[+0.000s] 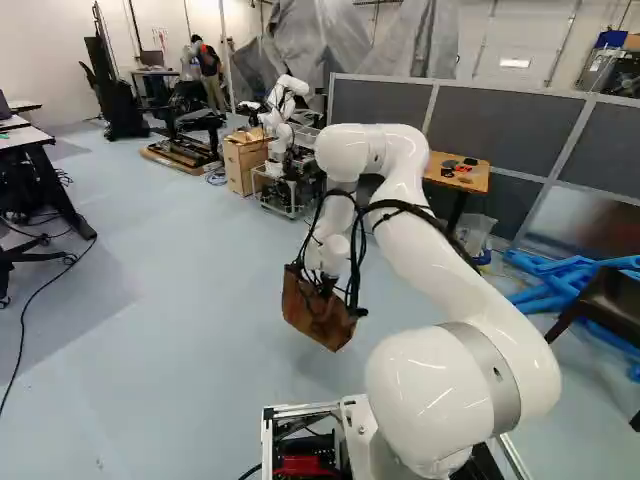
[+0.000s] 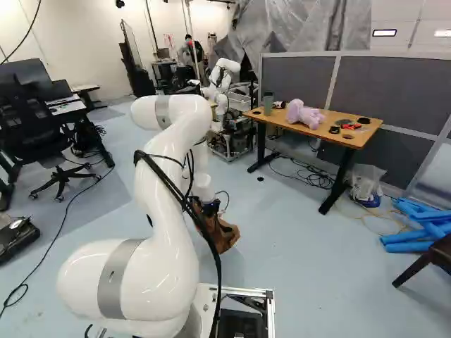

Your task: Pick up the bag on the ground and place it on the table

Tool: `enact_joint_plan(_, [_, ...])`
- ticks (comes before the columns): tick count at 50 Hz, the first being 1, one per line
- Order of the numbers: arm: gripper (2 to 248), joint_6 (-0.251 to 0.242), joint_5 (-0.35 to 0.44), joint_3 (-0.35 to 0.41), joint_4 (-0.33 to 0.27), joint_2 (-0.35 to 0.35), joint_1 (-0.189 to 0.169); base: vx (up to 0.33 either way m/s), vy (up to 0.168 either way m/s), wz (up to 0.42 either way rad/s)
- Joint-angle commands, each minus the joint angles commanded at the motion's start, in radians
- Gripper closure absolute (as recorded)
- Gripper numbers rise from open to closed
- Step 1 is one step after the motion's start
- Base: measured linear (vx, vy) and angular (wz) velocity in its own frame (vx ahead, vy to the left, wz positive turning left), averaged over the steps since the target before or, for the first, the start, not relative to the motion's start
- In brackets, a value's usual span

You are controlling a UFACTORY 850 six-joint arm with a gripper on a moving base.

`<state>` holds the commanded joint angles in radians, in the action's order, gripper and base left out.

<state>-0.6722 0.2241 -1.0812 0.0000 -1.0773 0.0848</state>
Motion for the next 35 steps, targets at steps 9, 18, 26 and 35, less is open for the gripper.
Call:
enact_joint_plan(9, [228,0.0,0.0,0.024,0.0,0.034,0.0,0.0,0.0,0.0])
enact_joint_plan(18, [228,0.0,0.0,0.045,0.0,0.067,-0.001,0.0,0.0,0.0])
enact_joint_plan(26, [228,0.0,0.0,0.06,0.0,0.095,-0.003,0.0,0.0,0.0])
enact_joint_plan(35, [228,0.0,-0.006,0.076,0.0,0.126,-0.007,0.0,0.0,0.0])
